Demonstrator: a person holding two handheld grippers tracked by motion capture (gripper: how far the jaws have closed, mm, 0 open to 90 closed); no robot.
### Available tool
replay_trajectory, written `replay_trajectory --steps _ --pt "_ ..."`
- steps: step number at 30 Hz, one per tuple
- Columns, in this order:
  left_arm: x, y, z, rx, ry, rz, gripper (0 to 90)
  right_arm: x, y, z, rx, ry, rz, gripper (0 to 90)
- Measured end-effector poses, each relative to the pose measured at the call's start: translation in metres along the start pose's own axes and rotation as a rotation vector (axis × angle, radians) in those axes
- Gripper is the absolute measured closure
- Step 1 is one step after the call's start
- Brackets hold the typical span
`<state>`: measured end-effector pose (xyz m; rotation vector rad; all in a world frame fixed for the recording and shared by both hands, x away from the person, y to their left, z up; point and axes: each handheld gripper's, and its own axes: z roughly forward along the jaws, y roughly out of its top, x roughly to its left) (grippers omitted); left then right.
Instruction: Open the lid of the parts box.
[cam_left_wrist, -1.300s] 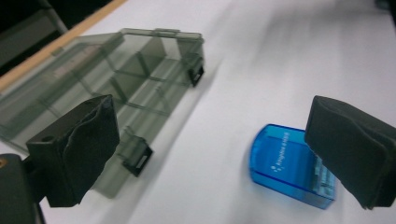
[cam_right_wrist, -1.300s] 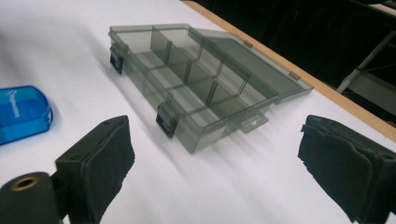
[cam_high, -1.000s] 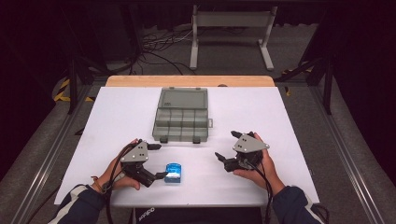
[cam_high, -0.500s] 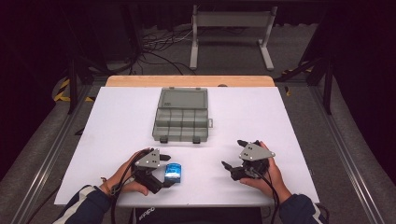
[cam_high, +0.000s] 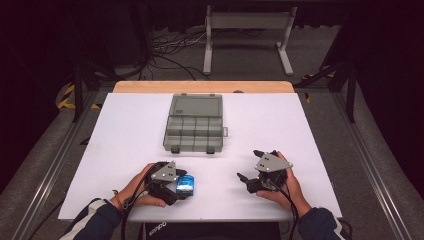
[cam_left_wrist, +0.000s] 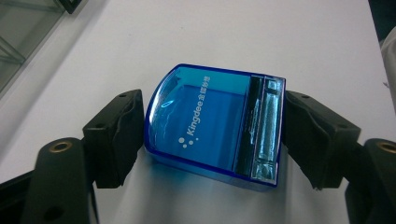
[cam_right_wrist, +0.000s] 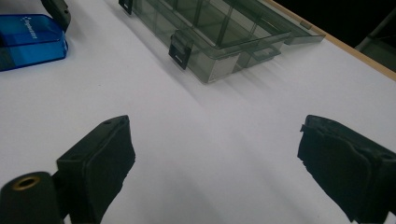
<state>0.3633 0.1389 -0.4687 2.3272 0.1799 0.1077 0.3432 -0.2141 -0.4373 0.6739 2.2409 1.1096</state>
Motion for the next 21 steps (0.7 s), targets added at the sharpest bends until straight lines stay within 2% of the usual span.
replay_trajectory --steps 6,15,21 --pt "0.0003 -0.0003 -0.0002 0.000 -0.005 -0.006 30.0 -0.0008 0.0007 0.0018 -0.002 0.001 0.003 10.2" --pt "-0.0004 -0.0007 -0.0004 -0.005 -0.004 -0.007 30.8 -0.0035 0.0014 0.0039 -0.001 -0.005 0.002 10.3" --pt "-0.0030 -0.0017 -0.0026 -0.009 0.041 -0.014 31.0 -0.0042 0.0020 0.0063 0.005 -0.010 -0.011 10.1"
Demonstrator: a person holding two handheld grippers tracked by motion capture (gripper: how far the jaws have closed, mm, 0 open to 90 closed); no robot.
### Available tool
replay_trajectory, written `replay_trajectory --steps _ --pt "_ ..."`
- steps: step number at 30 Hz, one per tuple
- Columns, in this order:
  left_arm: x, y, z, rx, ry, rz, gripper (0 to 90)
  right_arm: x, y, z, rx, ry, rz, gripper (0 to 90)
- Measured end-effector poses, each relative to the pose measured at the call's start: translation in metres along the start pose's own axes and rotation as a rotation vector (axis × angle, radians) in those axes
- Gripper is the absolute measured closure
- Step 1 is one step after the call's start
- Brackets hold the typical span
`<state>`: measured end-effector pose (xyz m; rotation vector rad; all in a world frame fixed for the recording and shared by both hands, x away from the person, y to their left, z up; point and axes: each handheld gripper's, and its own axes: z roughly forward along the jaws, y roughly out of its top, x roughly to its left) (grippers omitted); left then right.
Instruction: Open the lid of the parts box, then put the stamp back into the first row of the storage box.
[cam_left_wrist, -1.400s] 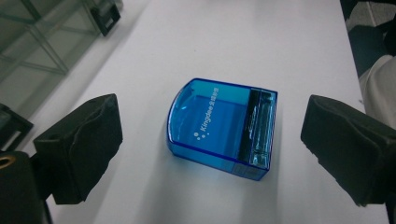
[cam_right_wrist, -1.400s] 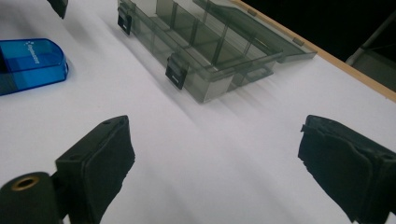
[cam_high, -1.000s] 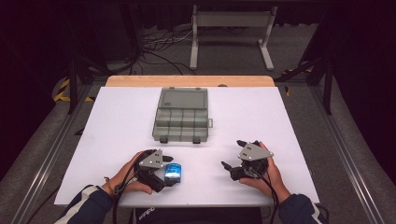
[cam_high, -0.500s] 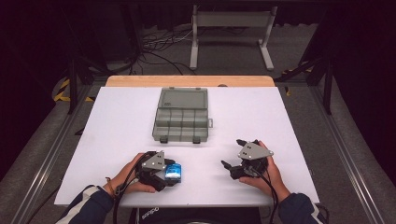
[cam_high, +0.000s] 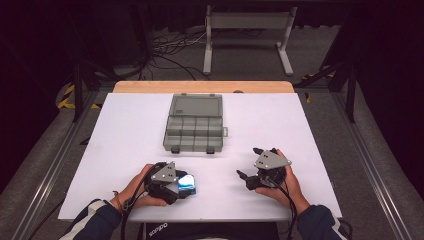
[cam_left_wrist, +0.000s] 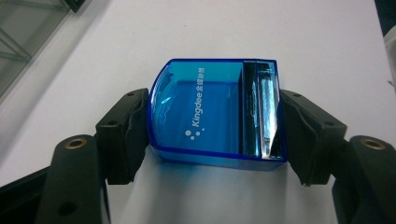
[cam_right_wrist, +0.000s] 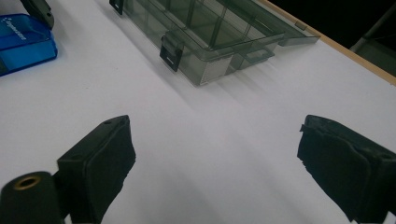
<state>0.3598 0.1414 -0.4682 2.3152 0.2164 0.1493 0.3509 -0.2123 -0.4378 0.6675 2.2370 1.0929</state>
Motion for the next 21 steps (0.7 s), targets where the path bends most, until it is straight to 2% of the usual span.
replay_trajectory --steps 10,14,21 --pt "0.001 -0.003 -0.006 -0.040 0.040 -0.026 31.1 -0.004 0.000 0.002 0.003 -0.021 0.014 10.1" --pt "0.000 -0.004 -0.011 -0.050 0.070 -0.032 31.1 -0.004 0.002 0.005 0.001 -0.021 0.014 10.1" --pt "0.002 -0.004 -0.022 -0.085 0.155 -0.062 31.1 -0.003 0.003 0.007 -0.006 -0.007 0.008 10.1"
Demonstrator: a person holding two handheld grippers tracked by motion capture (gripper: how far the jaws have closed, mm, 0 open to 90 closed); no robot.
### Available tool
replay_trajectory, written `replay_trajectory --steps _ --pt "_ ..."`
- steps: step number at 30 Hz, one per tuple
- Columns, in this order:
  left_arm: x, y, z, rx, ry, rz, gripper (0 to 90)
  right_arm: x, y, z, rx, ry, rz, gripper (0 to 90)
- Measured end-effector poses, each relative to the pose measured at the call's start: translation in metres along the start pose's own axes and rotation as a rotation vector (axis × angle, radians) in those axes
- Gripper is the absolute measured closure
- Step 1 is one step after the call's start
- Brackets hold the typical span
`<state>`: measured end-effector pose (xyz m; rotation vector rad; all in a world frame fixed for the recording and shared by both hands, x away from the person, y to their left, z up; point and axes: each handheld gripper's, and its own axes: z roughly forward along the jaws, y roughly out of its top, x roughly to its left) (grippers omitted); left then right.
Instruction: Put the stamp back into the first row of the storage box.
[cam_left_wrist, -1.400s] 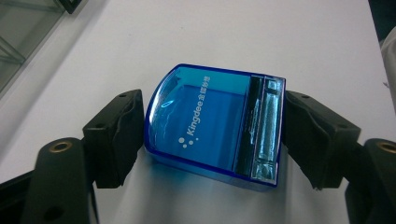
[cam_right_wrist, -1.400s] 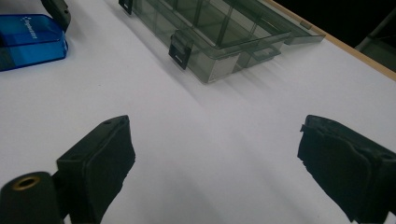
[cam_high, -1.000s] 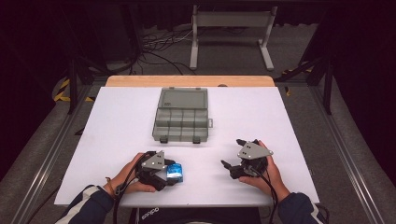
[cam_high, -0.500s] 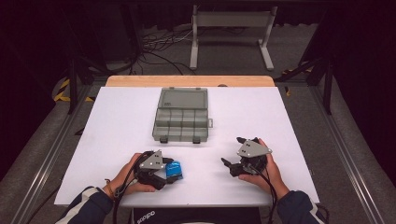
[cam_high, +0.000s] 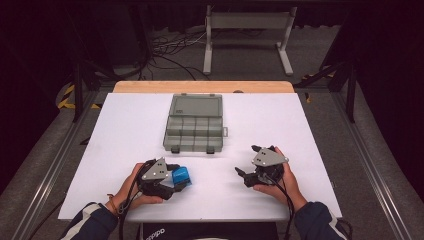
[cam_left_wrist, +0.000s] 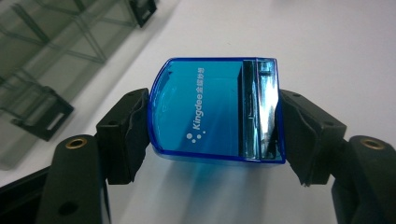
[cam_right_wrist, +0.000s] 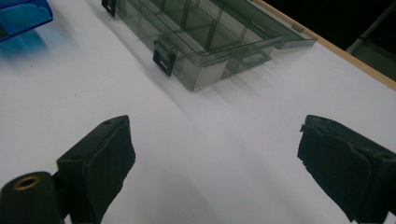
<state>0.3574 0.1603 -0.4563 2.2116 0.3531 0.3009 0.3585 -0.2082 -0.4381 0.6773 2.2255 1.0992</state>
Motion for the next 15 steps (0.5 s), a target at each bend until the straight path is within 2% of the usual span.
replay_trajectory --steps 3,6,11,14,15 --pt "0.003 0.000 -0.003 -0.019 0.015 -0.020 31.1 0.000 -0.001 0.000 0.000 0.000 0.003 10.1" --pt "0.005 0.000 -0.005 -0.024 0.052 -0.024 31.2 0.000 -0.002 0.000 -0.001 -0.004 -0.002 10.1" --pt "0.008 0.003 -0.009 -0.056 0.091 -0.060 31.1 0.000 -0.003 -0.004 -0.011 -0.010 -0.001 10.1" --pt "0.009 0.005 -0.012 -0.074 0.129 -0.085 31.1 0.000 -0.002 -0.005 -0.017 -0.013 0.003 10.1" --pt "0.009 0.005 -0.012 -0.074 0.129 -0.085 31.1 0.000 -0.002 -0.005 -0.017 -0.013 0.003 10.1"
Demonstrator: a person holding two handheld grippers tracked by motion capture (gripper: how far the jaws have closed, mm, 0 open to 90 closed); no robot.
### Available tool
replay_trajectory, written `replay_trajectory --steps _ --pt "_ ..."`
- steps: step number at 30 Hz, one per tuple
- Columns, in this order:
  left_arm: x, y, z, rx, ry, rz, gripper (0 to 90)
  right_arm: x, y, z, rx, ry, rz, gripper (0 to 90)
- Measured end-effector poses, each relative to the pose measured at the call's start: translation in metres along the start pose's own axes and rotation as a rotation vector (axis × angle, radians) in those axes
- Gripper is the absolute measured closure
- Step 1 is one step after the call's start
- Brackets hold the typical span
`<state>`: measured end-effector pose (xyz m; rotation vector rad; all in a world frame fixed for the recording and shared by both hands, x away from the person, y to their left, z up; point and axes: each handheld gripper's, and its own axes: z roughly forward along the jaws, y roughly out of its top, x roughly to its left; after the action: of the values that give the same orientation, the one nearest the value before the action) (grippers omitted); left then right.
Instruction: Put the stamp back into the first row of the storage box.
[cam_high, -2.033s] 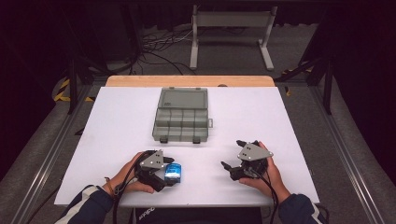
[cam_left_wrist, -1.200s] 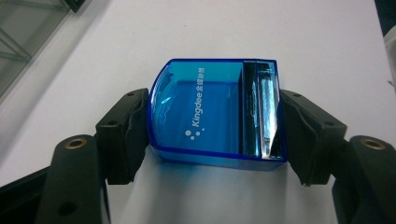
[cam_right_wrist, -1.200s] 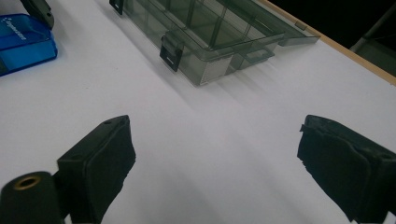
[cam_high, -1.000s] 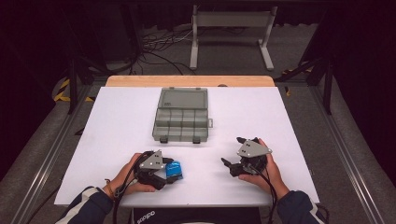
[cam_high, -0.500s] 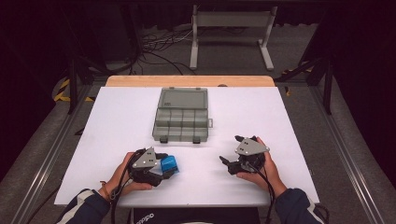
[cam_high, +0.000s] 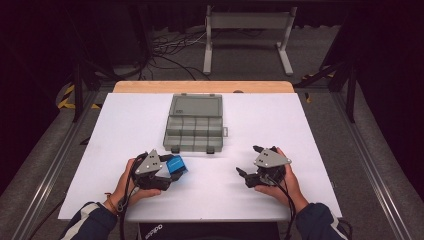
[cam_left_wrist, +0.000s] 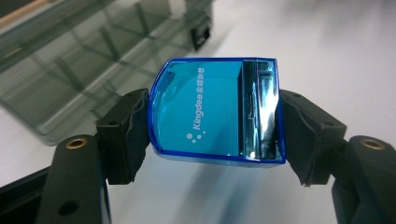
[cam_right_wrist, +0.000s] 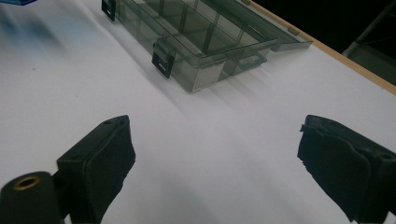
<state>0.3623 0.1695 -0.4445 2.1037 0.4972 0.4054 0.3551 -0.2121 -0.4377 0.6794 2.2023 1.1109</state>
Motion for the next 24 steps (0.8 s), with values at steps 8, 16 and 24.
replay_trajectory --steps 8,16,24 --pt "0.003 0.001 -0.007 -0.010 0.067 -0.018 31.1 -0.001 0.002 0.001 -0.012 -0.006 0.001 10.0" --pt "0.006 0.003 -0.011 -0.023 0.105 -0.031 31.2 -0.001 0.003 0.002 -0.018 -0.007 -0.003 10.0" --pt "0.013 0.011 -0.009 -0.030 0.150 -0.070 31.2 -0.002 0.002 0.002 -0.014 -0.011 0.004 10.0"
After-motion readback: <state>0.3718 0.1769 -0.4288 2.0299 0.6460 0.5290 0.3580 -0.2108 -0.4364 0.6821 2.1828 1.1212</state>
